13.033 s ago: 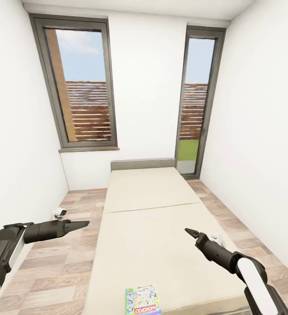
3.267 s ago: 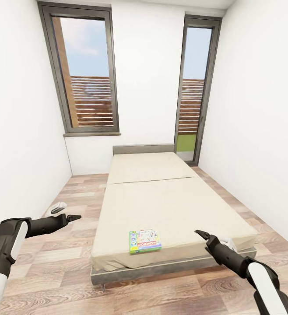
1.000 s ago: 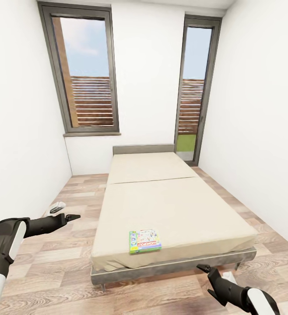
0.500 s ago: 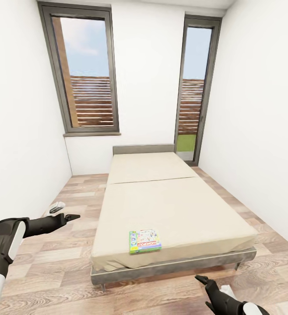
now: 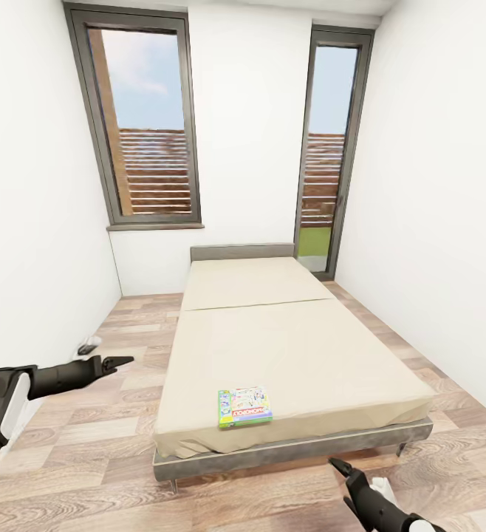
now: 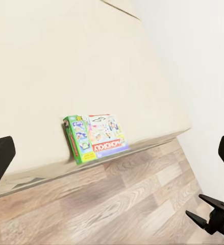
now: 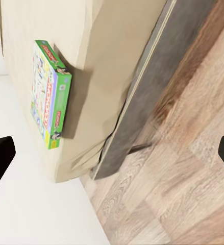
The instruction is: Put all the toys in the child's room - the three board games (two on the bed and one on the table), the two jigsaw puzzles on the table, and the tennis ball on the table - inside the toy box on the table in the child's room.
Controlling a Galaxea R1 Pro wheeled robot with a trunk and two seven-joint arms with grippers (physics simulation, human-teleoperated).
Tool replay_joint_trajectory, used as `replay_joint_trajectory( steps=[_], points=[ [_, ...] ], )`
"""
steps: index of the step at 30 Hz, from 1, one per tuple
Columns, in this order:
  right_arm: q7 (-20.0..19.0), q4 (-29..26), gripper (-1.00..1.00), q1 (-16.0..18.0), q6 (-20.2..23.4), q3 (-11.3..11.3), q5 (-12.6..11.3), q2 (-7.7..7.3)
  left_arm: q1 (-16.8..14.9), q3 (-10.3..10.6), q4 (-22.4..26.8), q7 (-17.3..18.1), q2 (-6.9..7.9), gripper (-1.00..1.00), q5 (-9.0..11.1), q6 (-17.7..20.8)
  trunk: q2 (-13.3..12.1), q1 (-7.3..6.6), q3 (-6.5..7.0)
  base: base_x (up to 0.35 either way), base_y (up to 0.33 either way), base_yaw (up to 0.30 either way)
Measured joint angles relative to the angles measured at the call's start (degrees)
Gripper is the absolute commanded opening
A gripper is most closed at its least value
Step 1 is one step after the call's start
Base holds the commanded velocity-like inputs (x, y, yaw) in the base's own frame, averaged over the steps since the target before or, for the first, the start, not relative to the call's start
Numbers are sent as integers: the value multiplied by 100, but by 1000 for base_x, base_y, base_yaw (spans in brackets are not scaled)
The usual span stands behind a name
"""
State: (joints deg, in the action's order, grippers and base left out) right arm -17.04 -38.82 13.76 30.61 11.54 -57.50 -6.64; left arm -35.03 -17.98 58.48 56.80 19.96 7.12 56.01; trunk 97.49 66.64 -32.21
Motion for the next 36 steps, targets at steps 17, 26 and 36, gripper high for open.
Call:
replay_joint_trajectory(
  steps=[17,26,36],
  points=[
    [-208,671,100,857,-422,-215,625,546,0,3,-29,894,86,100,-13,-5,0,0,0,0,0,0],
    [-199,1190,100,1243,-893,-291,641,920,0,2,-30,982,86,100,2,1,0,0,0,0,0,0],
    [-191,1235,100,1425,-1001,-280,596,1244,0,0,-50,1021,86,100,7,0,0,0,0,0,0,0]
  ],
)
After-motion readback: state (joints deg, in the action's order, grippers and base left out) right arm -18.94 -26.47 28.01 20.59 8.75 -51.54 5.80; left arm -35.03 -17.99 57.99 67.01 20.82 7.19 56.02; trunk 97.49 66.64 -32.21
